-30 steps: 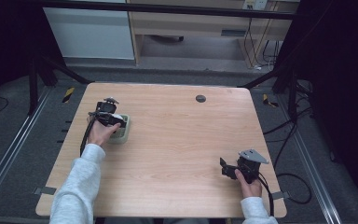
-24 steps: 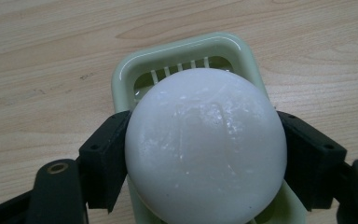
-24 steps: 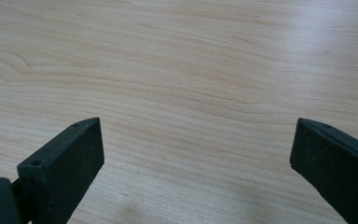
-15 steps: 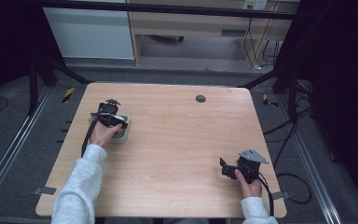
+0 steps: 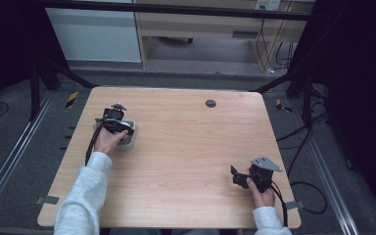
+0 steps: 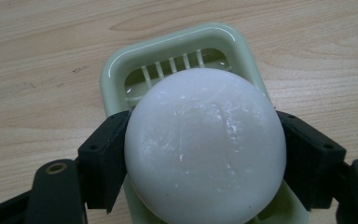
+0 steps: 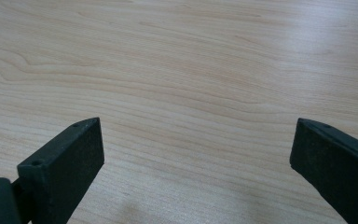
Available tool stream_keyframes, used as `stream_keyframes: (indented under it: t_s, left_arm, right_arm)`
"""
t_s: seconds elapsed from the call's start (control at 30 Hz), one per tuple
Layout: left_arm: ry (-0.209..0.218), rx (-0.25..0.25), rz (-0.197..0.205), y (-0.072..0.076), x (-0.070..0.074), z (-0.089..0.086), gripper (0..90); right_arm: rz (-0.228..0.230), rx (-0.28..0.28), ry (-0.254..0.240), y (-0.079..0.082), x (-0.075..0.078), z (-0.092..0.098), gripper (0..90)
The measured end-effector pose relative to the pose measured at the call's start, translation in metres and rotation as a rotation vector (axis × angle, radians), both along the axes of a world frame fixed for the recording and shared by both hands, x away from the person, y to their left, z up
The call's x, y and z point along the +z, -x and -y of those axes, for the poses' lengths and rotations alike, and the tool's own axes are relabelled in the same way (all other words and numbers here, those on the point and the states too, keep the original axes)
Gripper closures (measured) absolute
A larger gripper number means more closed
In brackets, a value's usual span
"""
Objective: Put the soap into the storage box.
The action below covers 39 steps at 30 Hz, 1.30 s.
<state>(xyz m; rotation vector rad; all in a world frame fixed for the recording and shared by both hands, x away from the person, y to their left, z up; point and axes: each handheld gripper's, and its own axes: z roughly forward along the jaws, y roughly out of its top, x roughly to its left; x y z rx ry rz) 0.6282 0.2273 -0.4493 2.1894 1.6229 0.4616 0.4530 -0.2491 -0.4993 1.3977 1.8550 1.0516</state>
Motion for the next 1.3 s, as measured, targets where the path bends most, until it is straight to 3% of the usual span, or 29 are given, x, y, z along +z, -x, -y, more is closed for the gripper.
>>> stream_keyframes:
  t_s: [0.13, 0.23, 0.57, 0.73, 1.03, 1.3]
  left_arm:
    - [-0.001, -0.002, -0.005, 0.0, -0.001, 0.001, 24.1]
    - [0.019, 0.009, 0.028, 0.002, 0.002, 0.0, 24.1]
    - [0.033, 0.005, 0.044, 0.006, 0.007, -0.002, 24.3]
    - [0.034, -0.005, 0.076, 0.013, 0.014, -0.003, 25.0]
    - [0.088, -0.031, 0.153, 0.036, 0.022, -0.007, 25.5]
    - [0.15, -0.067, 0.243, 0.072, 0.021, -0.014, 24.2]
  right_arm:
    - [0.0, 0.0, 0.0, 0.0, 0.0, 0.0, 3.2]
    - [0.0, 0.003, 0.002, 0.0, 0.0, 0.0, 3.2]
    - [0.0, 0.001, 0.004, 0.0, 0.0, 0.0, 3.2]
    - [0.003, 0.0, 0.005, 0.0, 0.0, 0.0, 3.2]
    - [-0.002, 0.001, -0.002, 0.0, 0.0, -0.001, 3.2]
    - [-0.006, -0.001, 0.0, 0.0, -0.001, -0.002, 3.2]
